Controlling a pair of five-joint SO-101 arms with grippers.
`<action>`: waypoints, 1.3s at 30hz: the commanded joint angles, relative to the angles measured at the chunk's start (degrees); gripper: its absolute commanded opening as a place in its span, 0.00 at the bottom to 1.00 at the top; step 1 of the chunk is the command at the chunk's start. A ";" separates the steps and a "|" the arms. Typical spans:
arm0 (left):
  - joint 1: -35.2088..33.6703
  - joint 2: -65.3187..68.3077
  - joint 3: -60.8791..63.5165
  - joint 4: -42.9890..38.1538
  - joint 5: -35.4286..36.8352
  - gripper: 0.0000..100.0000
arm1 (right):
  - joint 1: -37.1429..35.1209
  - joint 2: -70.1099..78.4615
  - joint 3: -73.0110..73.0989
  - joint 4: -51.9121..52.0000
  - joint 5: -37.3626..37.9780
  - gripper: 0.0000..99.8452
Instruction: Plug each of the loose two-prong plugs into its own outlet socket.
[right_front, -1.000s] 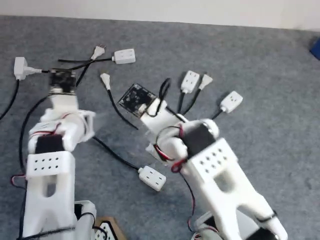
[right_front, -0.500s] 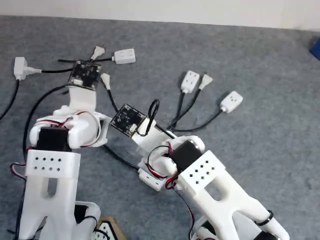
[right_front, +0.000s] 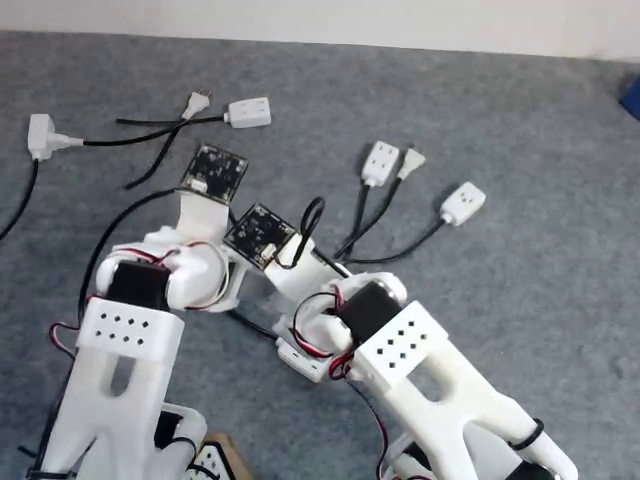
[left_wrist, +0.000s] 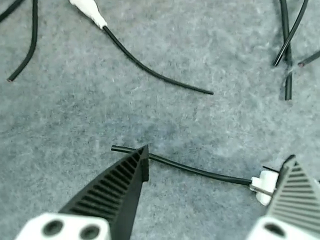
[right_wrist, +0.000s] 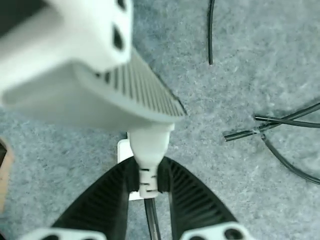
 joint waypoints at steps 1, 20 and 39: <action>0.84 -0.66 4.88 -4.22 -2.73 0.39 | 1.10 -2.07 -4.53 1.19 -0.53 0.01; -1.01 -0.66 7.08 -7.12 -2.73 0.39 | 1.98 -1.36 -11.56 6.99 -0.26 0.01; -18.51 -0.57 8.66 -14.95 4.04 0.39 | -5.85 9.71 -9.89 19.47 14.42 0.01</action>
